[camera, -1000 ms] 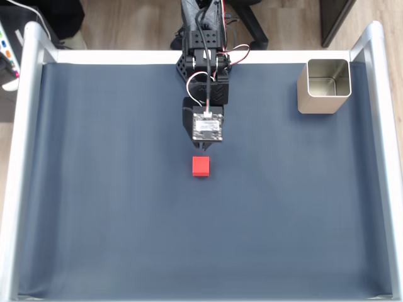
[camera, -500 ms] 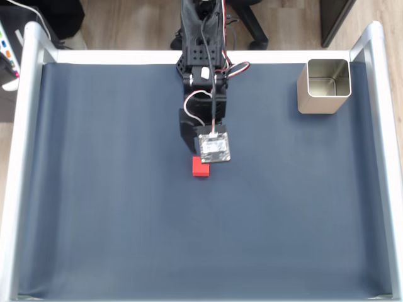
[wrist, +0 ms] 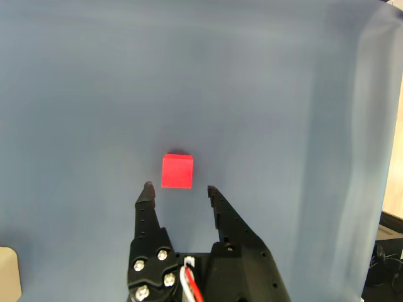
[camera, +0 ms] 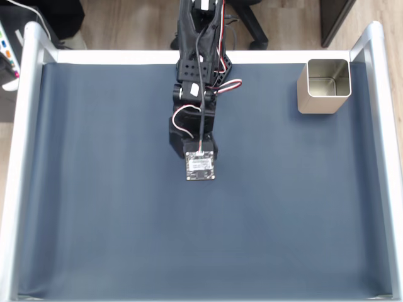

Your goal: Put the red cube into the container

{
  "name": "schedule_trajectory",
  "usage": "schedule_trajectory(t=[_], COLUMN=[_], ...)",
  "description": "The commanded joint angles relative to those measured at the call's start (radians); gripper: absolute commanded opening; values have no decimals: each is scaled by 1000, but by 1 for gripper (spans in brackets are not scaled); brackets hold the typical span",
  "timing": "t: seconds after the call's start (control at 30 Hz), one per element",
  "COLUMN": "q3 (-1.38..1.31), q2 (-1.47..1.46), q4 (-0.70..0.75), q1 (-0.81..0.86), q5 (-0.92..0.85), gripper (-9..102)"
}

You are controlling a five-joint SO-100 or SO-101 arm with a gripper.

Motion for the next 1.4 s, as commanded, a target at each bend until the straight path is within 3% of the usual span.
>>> schedule_trajectory(t=[0.0,0.63,1.03,1.37], q3=[-29,46,51,74], q2=[-25,-156,-179,-186], q4=[-71,-250,-281,-302], q1=[15,-41,-60,-67], q5=[6,87,97,95], gripper=[30,29,27,17])
